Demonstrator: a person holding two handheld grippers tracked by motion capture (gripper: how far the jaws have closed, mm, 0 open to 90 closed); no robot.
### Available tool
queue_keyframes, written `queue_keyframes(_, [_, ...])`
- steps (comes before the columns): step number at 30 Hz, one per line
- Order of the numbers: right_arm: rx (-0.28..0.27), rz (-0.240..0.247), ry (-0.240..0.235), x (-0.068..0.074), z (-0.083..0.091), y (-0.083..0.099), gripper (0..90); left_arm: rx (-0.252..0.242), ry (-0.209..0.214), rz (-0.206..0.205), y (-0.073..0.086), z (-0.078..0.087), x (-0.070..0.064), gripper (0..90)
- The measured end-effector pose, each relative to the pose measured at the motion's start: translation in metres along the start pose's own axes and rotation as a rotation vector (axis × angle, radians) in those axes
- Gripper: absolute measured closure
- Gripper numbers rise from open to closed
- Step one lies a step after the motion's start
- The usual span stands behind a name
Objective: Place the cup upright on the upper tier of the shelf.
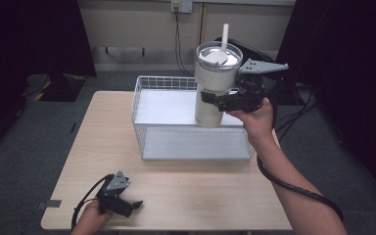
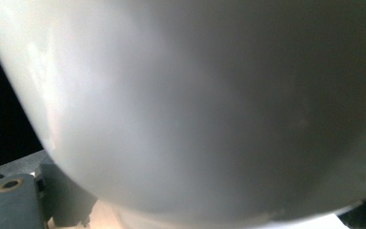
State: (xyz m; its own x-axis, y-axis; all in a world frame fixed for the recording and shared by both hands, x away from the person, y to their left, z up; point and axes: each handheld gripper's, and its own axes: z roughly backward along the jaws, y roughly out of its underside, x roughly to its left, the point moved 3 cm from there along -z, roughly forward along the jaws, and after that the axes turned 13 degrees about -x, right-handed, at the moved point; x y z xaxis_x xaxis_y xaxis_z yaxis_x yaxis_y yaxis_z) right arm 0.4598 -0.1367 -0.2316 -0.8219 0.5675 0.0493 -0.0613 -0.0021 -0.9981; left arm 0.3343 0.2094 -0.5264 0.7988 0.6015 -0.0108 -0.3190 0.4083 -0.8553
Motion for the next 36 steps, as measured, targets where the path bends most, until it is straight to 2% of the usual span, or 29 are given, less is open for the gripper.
queue_keyframes(17, [0.000, -0.011, 0.051, -0.020, -0.017, 0.002, 9.7, 0.002, 0.002, 0.001, 0.000, 0.000, 0.000, 0.0])
queue_keyframes(22, [0.003, 0.007, 0.063, -0.024, -0.023, 0.002, 9.7, 0.002, 0.002, 0.000, 0.000, 0.000, 0.000, 0.0])
queue_keyframes(36, [0.013, -0.007, 0.100, -0.039, -0.036, 0.012, 9.7, 0.002, 0.002, 0.000, 0.000, 0.000, 0.000, 0.0])
